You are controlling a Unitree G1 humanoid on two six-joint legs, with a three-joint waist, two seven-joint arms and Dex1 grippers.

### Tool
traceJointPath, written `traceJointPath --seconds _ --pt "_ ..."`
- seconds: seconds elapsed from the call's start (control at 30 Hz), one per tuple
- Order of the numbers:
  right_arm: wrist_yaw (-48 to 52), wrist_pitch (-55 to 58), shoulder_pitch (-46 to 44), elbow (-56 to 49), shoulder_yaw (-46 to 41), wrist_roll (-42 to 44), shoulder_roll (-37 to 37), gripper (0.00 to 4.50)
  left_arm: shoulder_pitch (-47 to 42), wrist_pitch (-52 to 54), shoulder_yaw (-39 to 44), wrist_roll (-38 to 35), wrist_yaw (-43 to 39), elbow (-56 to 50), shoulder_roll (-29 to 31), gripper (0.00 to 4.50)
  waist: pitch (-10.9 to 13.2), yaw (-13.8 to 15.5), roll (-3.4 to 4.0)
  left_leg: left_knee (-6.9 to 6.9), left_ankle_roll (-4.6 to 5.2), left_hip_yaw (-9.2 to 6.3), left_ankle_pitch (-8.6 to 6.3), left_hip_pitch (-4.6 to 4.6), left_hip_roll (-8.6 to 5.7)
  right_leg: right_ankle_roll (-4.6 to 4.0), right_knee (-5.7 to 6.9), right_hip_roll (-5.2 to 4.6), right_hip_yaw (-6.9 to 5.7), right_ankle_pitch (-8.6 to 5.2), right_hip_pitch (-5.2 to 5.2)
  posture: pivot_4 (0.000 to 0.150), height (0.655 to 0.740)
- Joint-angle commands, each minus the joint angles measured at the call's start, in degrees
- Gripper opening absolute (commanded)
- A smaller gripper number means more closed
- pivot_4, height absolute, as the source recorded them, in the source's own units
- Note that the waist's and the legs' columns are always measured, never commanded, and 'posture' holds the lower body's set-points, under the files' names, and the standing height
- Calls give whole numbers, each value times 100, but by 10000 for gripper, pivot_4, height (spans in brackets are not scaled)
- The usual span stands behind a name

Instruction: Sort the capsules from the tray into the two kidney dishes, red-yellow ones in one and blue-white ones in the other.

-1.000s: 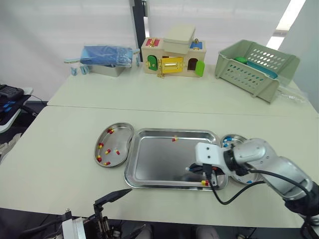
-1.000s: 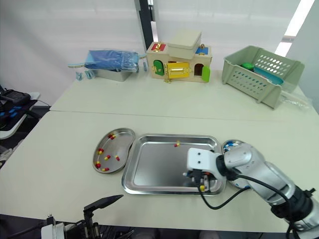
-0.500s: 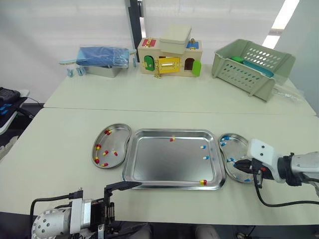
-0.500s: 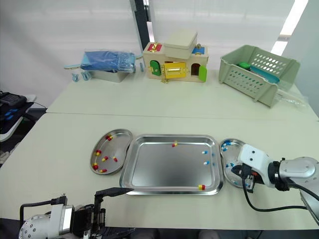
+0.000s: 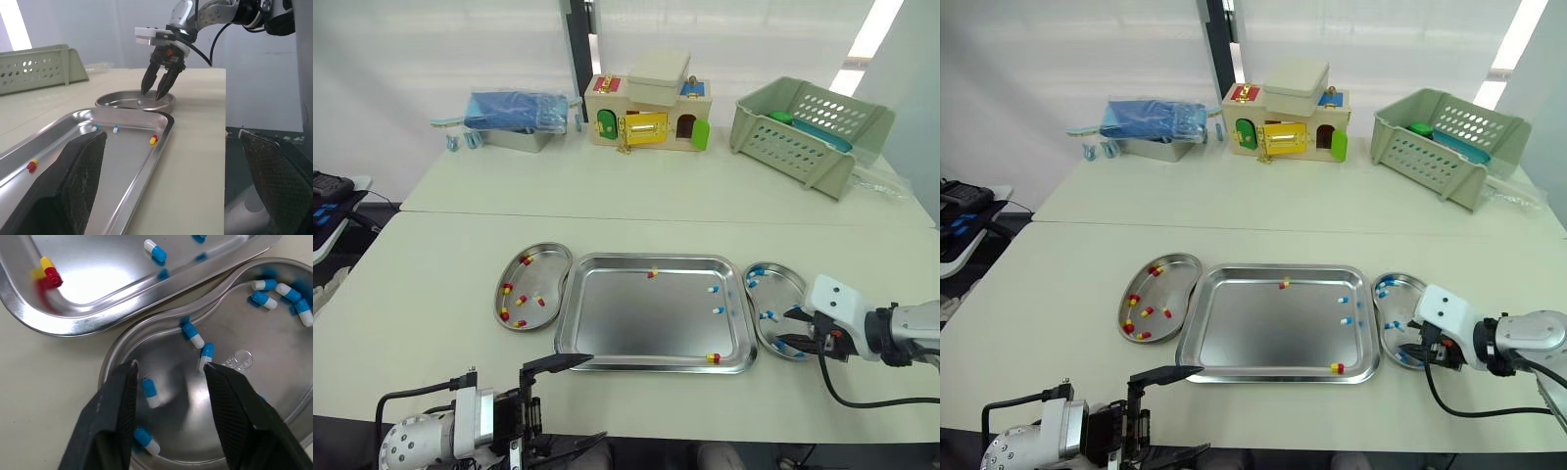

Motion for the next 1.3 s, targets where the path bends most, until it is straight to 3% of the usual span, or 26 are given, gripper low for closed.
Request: traceJointPath --seconds 0.03,0.13,0.9,1.03,1.3 --pt "103 -145 -10 -29 -190 97 -141 36291 -36 117 6 48 201 -314 -25 45000 0 1 0 0 0 0 0 0 0 0 0 0 0 0 0 1500 7400" --pt "123 -218 2 27 -207 86 -195 44456 20 164 6 92 280 -415 -36 45000 0 -5 0 0 0 2 0 1 0 0 0 0 1 0 0 1500 7400" --pt "330 -566 15 195 -561 333 -219 44456 5 260 -11 294 751 -549 -197 45000 0 0 0 1 -1 2 0 1 0 0 1 0 1 0 1 1500 7400" --pt "821 -1007 342 345 -1693 1141 255 44456 174 995 588 111 1535 -815 10 45000 2 13 -5 2 0 0 0 2 1 0 0 0 -1 0 5 1500 7400" --pt "1745 -1548 1200 1775 -2697 1054 -95 44456 298 3110 2646 -774 2073 -414 1211 45000 3 6 -1 -1 0 3 0 35 0 0 0 0 1 -1 31 1500 7400"
